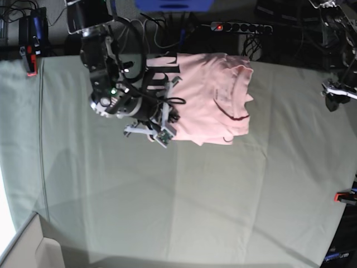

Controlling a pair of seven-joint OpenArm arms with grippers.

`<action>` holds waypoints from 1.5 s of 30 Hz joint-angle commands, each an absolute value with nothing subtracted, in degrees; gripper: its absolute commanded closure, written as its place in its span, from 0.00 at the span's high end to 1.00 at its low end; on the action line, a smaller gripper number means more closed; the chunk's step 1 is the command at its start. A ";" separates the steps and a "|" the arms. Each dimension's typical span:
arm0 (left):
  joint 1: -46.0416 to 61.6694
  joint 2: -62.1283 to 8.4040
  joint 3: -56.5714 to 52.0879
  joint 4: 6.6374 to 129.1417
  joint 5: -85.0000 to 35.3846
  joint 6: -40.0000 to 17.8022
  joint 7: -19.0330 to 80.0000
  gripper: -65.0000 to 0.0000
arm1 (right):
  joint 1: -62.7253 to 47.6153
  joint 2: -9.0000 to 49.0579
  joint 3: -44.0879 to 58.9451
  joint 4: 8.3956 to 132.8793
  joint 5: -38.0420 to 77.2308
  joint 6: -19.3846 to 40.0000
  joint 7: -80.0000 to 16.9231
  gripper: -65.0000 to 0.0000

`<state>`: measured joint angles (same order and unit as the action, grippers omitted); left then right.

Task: Layout the t-shirt on the table in an organized manner, then fold the t-shirt properly
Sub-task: 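Release the shirt and pull the right gripper back from the stack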

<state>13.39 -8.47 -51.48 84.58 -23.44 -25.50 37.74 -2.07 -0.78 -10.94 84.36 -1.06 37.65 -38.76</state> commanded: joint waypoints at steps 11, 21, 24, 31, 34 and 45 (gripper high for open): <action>12.26 -8.66 -48.40 86.90 -24.13 -25.63 36.79 0.46 | 1.89 1.19 -0.66 78.02 -0.75 37.93 -33.19 0.00; 12.62 -6.37 -42.07 91.65 -24.13 -25.63 36.88 0.46 | 1.27 1.63 -0.66 81.45 -0.57 38.02 -33.63 0.00; 13.05 -4.70 -40.66 94.37 -24.13 -25.63 40.40 0.55 | -0.48 1.63 -0.66 88.13 -0.57 37.93 -33.98 0.00; 13.05 -0.66 -36.70 97.27 -26.51 -34.33 47.25 0.78 | -2.77 2.59 -0.66 97.71 -0.75 37.93 -37.49 0.17; 13.41 -0.40 -33.27 96.84 -26.51 -35.21 48.92 0.82 | -2.77 2.95 -0.66 98.24 -0.75 38.02 -39.34 0.25; 13.14 -0.22 -22.90 85.41 -26.95 -36.00 48.48 0.86 | -3.65 2.86 3.12 98.59 -0.66 38.02 -39.52 0.27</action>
<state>13.58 0.08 -22.68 84.68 -26.06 -35.79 49.39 -4.40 2.81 3.09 97.51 -1.30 37.69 -40.73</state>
